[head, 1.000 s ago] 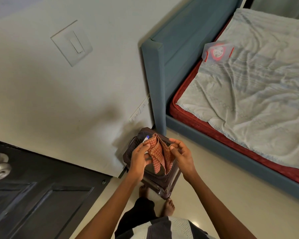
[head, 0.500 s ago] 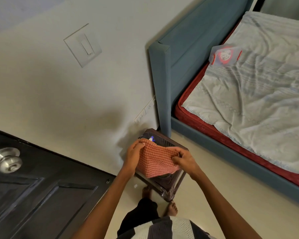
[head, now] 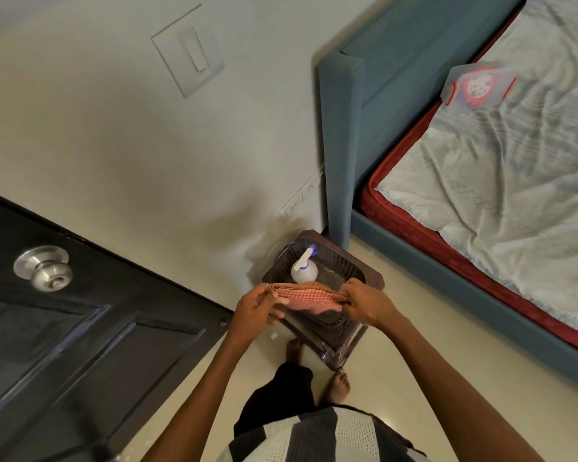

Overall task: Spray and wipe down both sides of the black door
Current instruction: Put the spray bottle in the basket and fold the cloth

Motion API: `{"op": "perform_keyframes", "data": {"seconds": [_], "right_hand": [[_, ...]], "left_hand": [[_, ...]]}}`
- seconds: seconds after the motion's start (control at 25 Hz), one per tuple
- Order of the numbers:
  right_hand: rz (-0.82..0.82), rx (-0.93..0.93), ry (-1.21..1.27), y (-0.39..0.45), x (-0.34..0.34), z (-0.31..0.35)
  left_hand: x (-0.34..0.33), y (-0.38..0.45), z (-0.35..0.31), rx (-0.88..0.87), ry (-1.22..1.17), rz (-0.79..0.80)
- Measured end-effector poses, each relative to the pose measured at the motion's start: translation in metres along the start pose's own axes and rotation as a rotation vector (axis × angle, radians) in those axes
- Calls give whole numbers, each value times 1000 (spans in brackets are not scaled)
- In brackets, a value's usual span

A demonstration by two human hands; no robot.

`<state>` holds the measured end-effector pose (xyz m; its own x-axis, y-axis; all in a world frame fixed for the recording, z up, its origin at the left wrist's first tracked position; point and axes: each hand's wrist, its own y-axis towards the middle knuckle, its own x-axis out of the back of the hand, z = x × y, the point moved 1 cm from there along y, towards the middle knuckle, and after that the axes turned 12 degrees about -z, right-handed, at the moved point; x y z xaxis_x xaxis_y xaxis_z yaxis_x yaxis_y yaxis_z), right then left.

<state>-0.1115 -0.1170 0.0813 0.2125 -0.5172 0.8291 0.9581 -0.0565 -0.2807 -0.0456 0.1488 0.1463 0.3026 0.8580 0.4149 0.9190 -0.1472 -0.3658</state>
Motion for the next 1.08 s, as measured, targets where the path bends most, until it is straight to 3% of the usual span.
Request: {"op": "perform_keyframes", "data": {"seconds": [0.16, 0.4, 0.48, 0.76, 0.96, 1.08], "right_hand": [[116, 64, -10, -9, -43, 10], [-347, -45, 105, -34, -73, 15], [-403, -89, 59, -31, -67, 8], [-289, -29, -83, -6, -49, -5], [-119, -20, -13, -5, -56, -13], [182, -39, 161, -2, -65, -17]], "left_hand": [[9, -8, 16, 17, 44, -44], [19, -10, 35, 112, 15, -114], [18, -14, 40, 202, -48, -81], [-4, -19, 51, 497, -276, -171], [-6, -12, 44, 389, -222, -131], [-4, -4, 29, 219, -22, -67]]}}
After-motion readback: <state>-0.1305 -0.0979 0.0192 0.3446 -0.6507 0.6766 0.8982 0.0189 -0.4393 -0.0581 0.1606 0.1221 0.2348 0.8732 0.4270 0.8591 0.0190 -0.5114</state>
